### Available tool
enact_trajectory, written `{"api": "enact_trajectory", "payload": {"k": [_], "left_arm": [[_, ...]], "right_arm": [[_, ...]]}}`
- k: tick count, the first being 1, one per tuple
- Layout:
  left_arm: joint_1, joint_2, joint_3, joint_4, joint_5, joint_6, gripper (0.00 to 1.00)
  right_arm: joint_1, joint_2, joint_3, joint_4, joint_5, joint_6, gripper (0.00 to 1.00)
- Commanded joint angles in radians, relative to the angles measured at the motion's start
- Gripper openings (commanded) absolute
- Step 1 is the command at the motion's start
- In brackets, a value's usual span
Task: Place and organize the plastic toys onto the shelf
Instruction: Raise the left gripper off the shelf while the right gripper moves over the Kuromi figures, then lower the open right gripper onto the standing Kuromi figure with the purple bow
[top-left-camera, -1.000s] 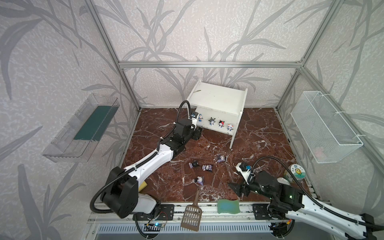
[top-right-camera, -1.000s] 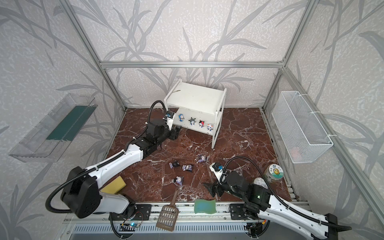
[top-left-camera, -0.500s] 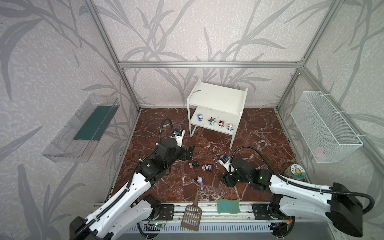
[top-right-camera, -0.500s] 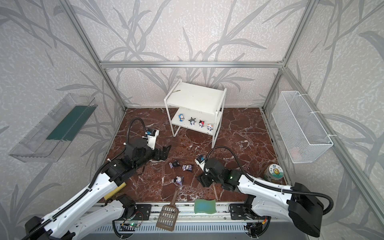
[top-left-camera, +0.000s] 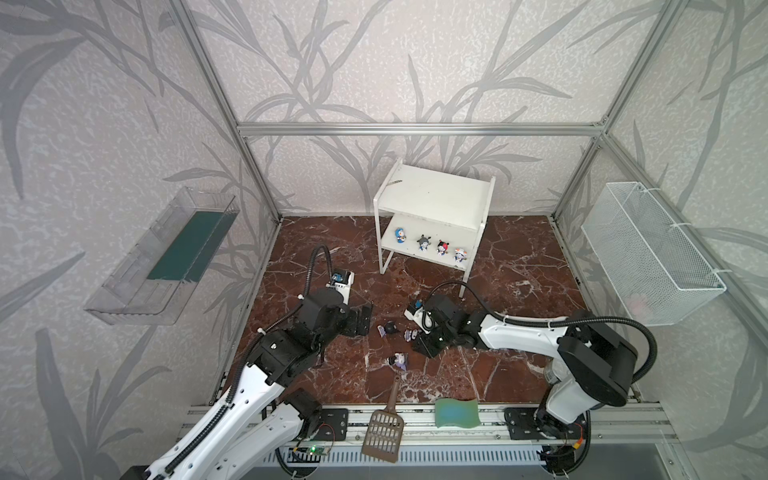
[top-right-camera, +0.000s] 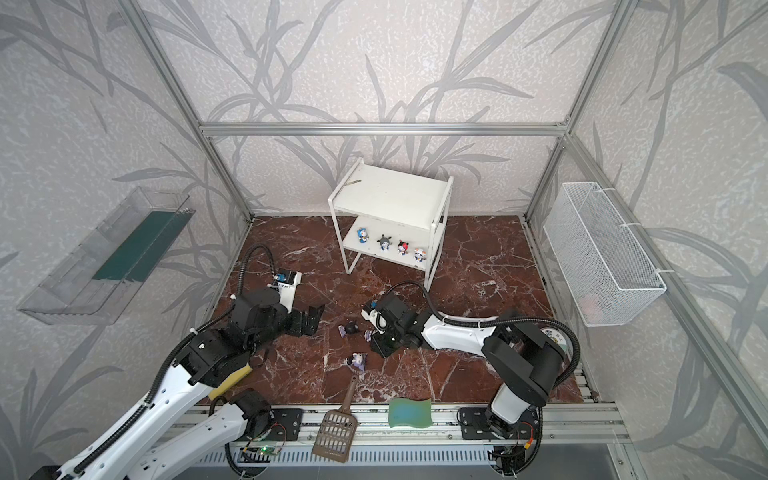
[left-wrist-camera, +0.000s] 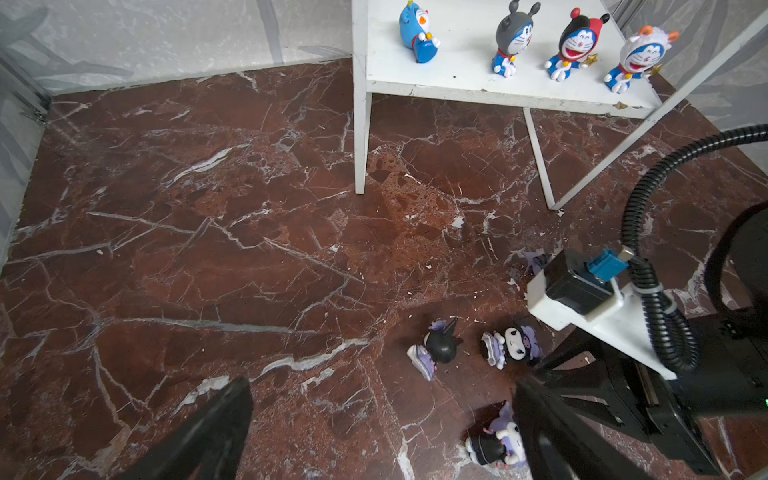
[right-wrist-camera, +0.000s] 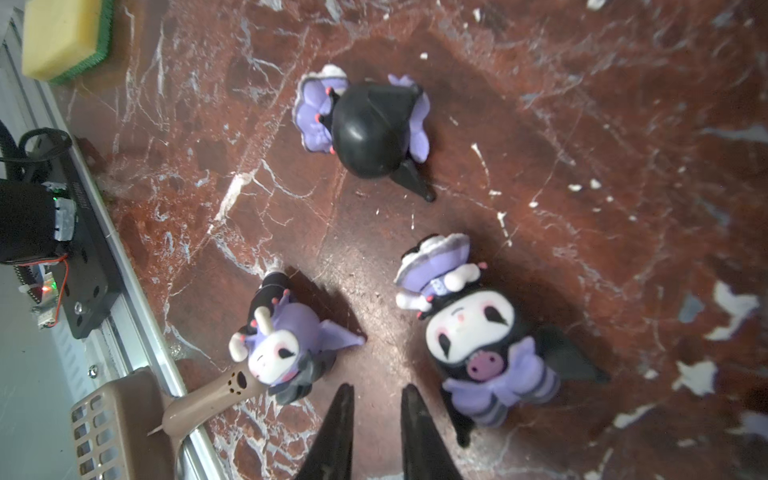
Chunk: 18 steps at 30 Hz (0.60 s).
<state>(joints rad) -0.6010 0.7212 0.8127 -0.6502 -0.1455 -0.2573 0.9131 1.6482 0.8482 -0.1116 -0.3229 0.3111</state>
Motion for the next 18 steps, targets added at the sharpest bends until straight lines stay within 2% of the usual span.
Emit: {"api": "enact_trajectory", "payload": {"k": [1,6,11,15,18], "left_arm": [[0.001,-0.025,0.014,-0.033,-0.032,0.013,0.99],[0.000,-0.027,0.011,-0.020,-0.017,0.015,0.99],[0.000,-0.026,0.010,-0.019,-0.014,0.015,0.99],[0.001,-0.028,0.006,-0.019,-0.012,0.013,0.99],[0.001,-0.026,0.007,-0.023,-0.009,0.010,0.99]], "right_arm": [[0.007,0.032,0.058,-0.061,0.002,0.038,0.21],[-0.001,0.073,0.085,-0.097,0.132,0.063,0.22],[-0.048,0.147,0.145,-0.073,0.148,0.046,0.24],[-0.058,0.188,0.226,-0.079,0.151,-0.005,0.35],[-0.060,0.196,0.268,-0.107,0.129,-0.022,0.48]]}}
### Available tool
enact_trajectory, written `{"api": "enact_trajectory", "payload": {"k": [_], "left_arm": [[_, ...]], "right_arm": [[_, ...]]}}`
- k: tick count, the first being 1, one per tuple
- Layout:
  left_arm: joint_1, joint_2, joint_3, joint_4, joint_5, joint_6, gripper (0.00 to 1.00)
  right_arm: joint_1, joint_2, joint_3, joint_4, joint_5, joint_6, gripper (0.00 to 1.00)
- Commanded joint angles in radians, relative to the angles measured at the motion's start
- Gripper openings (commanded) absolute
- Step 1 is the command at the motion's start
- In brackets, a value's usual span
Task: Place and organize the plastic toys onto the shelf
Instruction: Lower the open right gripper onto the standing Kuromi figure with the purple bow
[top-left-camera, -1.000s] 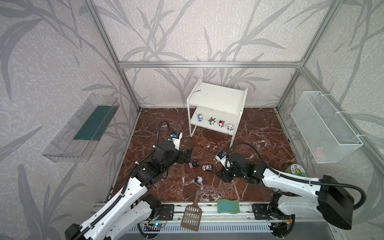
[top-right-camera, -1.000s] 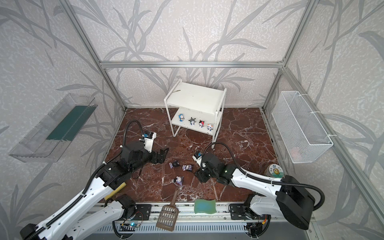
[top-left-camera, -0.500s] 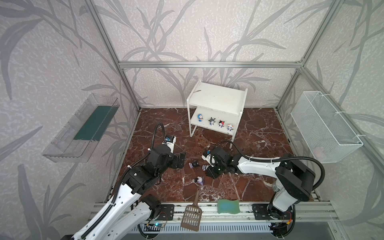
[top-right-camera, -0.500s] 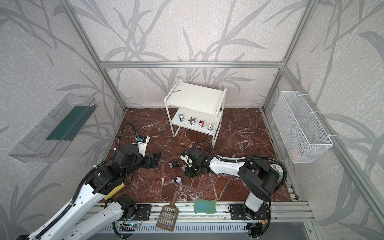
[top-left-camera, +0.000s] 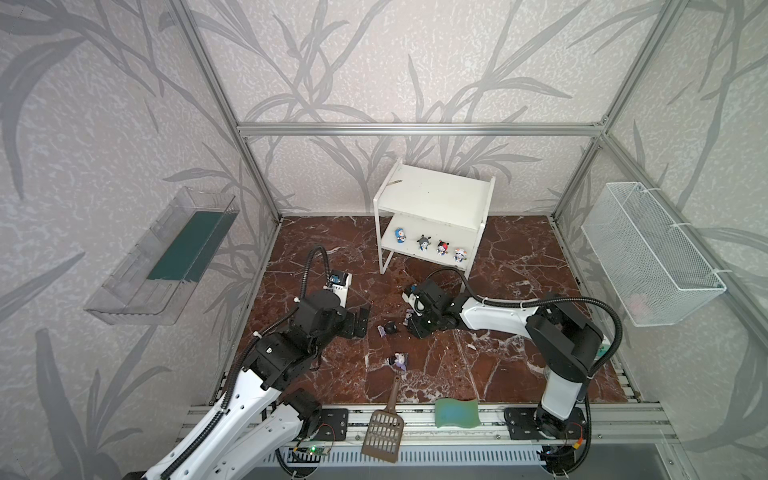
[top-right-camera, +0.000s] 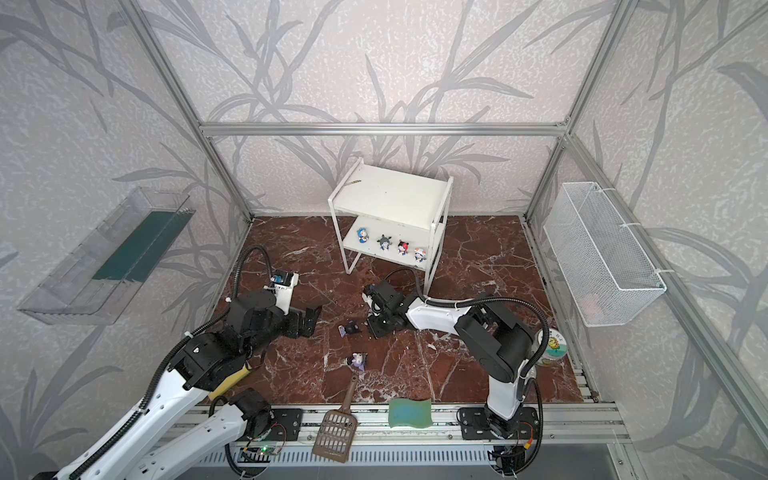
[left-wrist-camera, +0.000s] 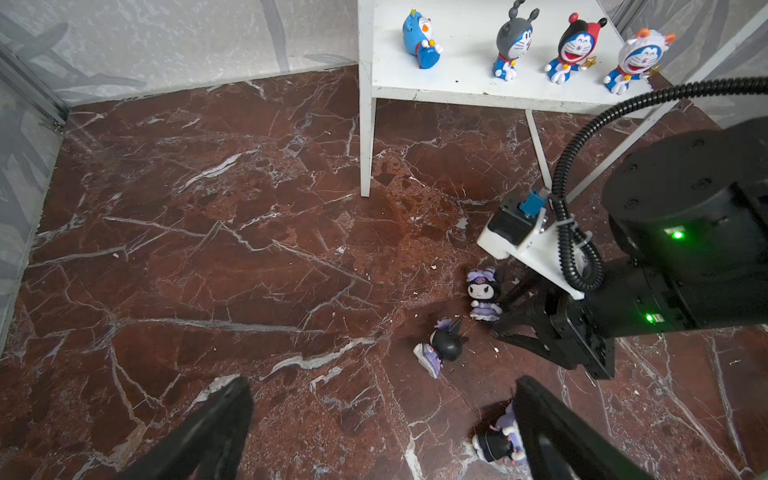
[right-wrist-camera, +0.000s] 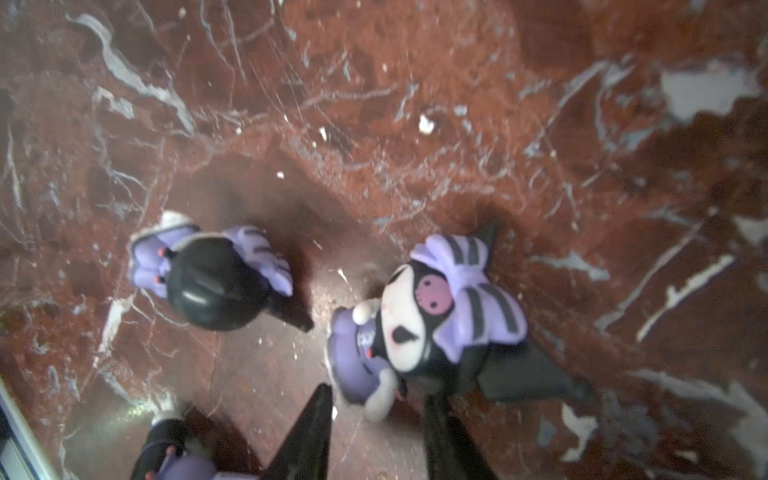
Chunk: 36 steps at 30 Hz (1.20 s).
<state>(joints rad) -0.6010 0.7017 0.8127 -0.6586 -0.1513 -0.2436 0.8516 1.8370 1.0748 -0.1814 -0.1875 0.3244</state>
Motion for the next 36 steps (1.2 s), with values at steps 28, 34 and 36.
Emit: {"api": "enact_trajectory", "payload": {"k": [28,34,36], "left_arm": [[0.000,-0.014,0.003,0.001,0.022,-0.004,0.99],[0.000,-0.013,0.002,0.001,0.028,-0.003,0.99],[0.000,-0.013,0.003,0.002,0.029,-0.004,0.99]], "right_arm": [[0.006,0.135,0.142,-0.033,0.005,0.114,0.55],[0.021,0.147,0.168,-0.082,0.086,0.117,0.38],[0.021,0.145,0.163,-0.084,0.102,0.123,0.34]]}}
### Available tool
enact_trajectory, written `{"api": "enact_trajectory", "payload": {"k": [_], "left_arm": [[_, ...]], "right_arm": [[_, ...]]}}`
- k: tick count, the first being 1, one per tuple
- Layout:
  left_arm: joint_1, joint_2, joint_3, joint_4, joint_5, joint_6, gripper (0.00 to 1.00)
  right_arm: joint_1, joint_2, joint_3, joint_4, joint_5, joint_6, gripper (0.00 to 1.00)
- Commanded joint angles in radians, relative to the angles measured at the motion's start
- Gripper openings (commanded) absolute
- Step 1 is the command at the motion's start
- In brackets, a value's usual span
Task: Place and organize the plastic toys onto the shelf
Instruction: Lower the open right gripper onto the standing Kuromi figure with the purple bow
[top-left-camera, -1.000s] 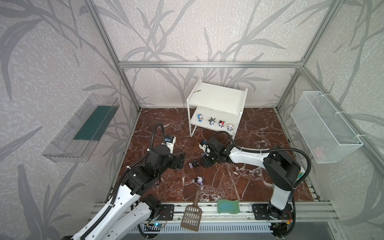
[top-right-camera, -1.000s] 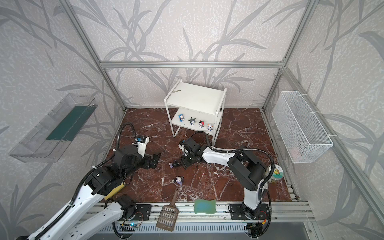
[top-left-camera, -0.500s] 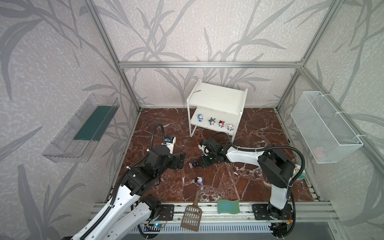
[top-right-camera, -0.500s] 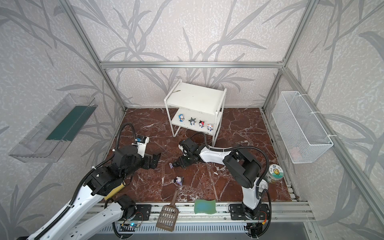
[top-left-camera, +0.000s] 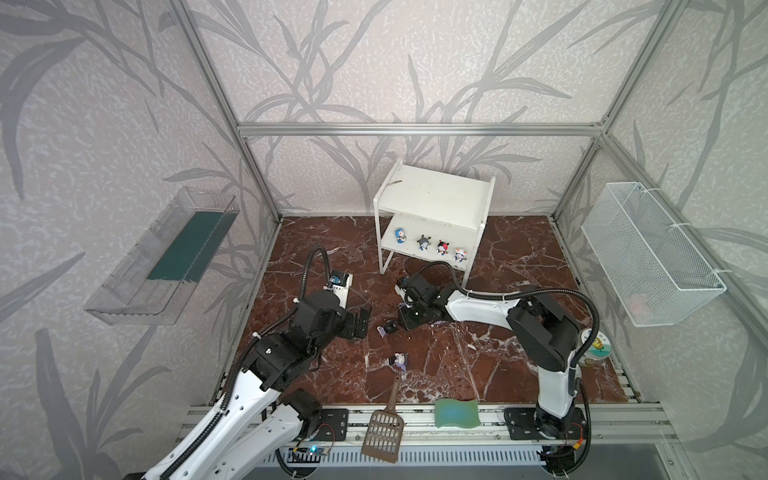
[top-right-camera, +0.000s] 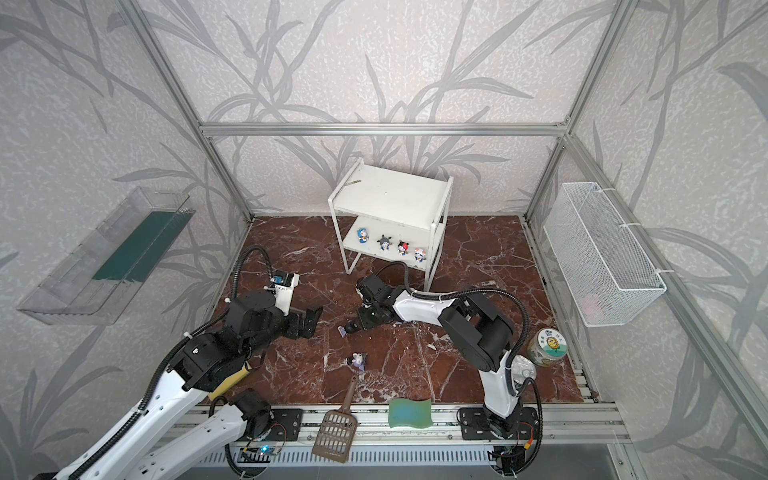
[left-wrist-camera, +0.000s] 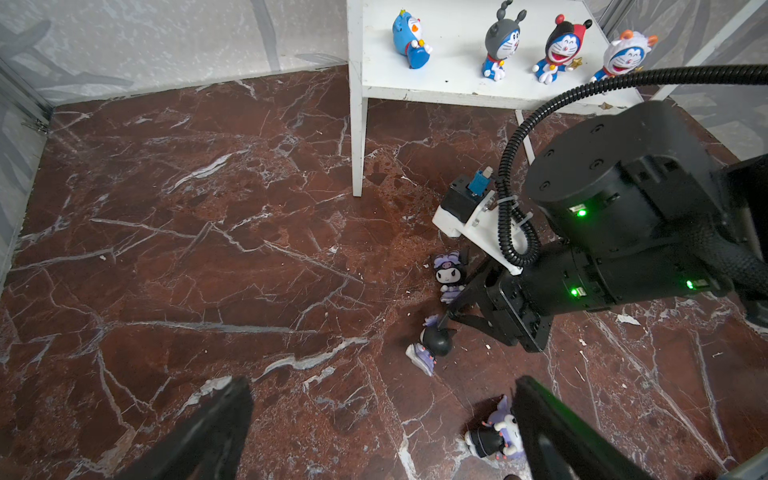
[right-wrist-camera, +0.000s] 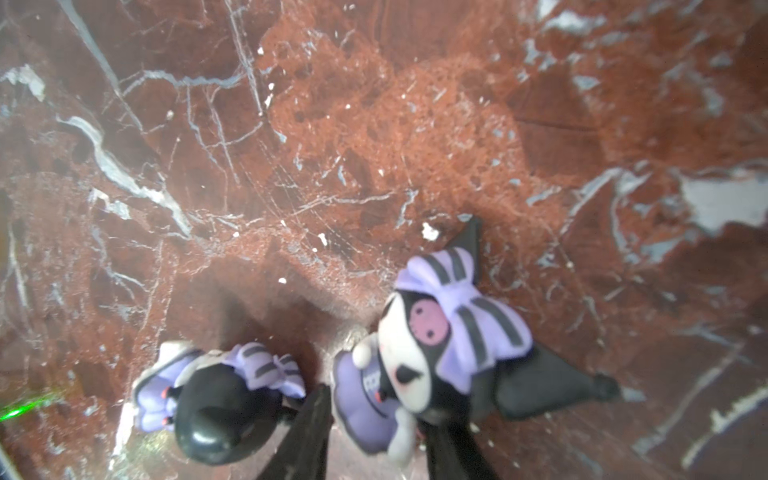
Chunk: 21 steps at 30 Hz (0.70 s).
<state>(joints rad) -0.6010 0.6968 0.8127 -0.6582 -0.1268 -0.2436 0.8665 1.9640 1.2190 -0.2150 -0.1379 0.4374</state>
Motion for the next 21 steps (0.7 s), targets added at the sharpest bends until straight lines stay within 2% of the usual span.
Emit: {"api": "enact_trajectory", "payload": {"k": [1,13,16,21], "left_arm": [[0.000,-0.008,0.001,0.002,0.005,-0.003,0.99],[0.000,-0.001,0.001,0.010,0.023,-0.009,0.99],[-0.001,-0.001,-0.001,0.014,0.026,-0.010,0.99],[0.001,0.003,0.001,0.015,0.026,-0.006,0.99]], "right_arm": [[0.006,0.016,0.016,-0.049,0.060,0.012,0.32],[0.004,-0.082,-0.081,-0.031,0.100,-0.032,0.23],[-0.001,-0.093,-0.102,0.002,0.073,-0.030,0.29],[0.000,-0.066,-0.063,0.012,0.031,-0.028,0.49]]}}
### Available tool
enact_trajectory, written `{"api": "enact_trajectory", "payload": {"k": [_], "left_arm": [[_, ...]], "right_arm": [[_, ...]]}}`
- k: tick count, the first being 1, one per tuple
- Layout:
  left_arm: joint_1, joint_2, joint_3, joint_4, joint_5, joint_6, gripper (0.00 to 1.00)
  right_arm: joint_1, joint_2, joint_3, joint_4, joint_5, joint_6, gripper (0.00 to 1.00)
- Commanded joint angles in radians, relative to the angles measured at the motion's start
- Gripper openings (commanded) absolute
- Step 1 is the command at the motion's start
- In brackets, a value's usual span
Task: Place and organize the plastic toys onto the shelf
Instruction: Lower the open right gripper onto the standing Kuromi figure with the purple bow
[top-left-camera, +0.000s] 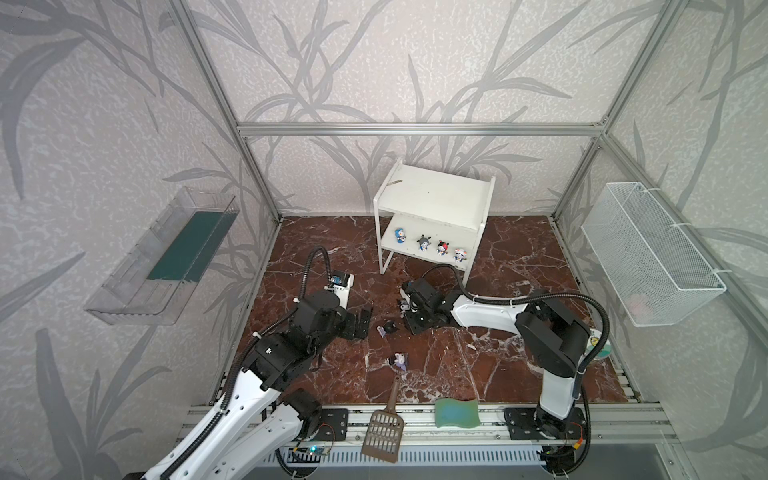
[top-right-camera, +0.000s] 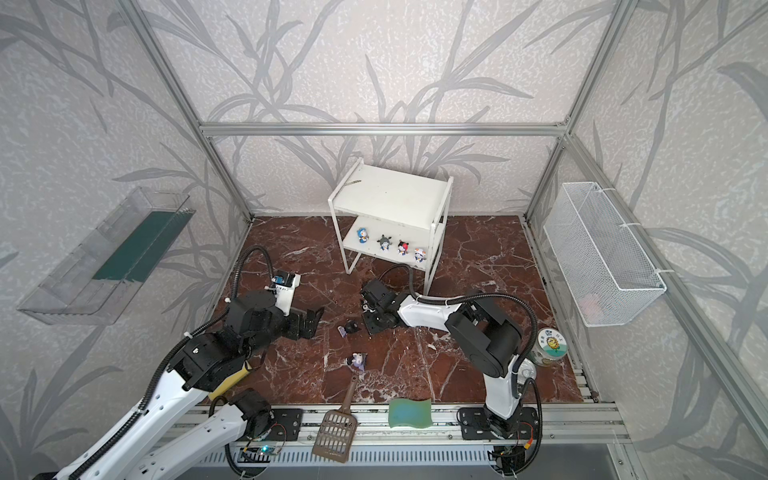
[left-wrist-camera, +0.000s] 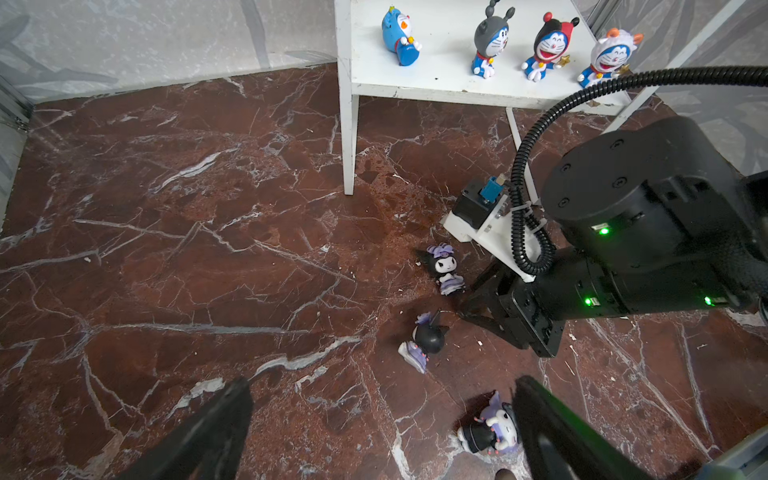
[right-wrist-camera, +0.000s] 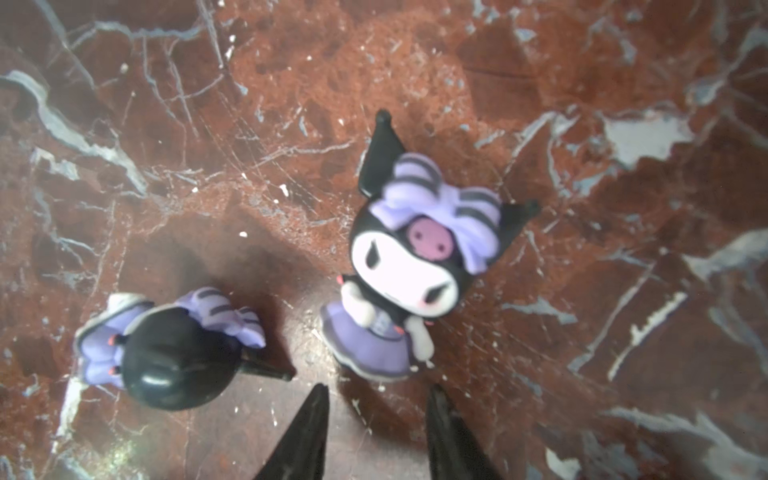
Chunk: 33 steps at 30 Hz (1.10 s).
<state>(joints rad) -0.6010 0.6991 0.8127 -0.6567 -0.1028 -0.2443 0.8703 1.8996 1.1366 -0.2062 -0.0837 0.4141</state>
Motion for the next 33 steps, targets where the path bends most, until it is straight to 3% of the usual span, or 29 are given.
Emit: {"api": "enact_trajectory", "payload": {"k": [1,9,15,27,33], "left_arm": [[0.000,0.000,0.000,0.013,0.003,-0.005,0.99],[0.000,-0.002,0.001,0.012,0.005,-0.002,0.99],[0.001,0.000,0.001,0.011,0.008,-0.002,0.99],[0.000,0.008,-0.001,0.015,0.018,-0.006,0.99],[0.000,0.017,0.001,0.025,0.026,-0.011,0.99]], "right_arm": [[-0.005,0.005,0.029,0.005,-0.024,0.000,0.52],[-0.006,0.074,0.091,0.025,-0.051,0.017,0.53],[-0.006,0.104,0.125,-0.021,-0.009,0.023,0.37],[-0.009,0.068,0.099,-0.045,0.047,0.005,0.25],[-0.030,-0.016,-0.002,-0.031,0.037,0.004,0.26]]}}
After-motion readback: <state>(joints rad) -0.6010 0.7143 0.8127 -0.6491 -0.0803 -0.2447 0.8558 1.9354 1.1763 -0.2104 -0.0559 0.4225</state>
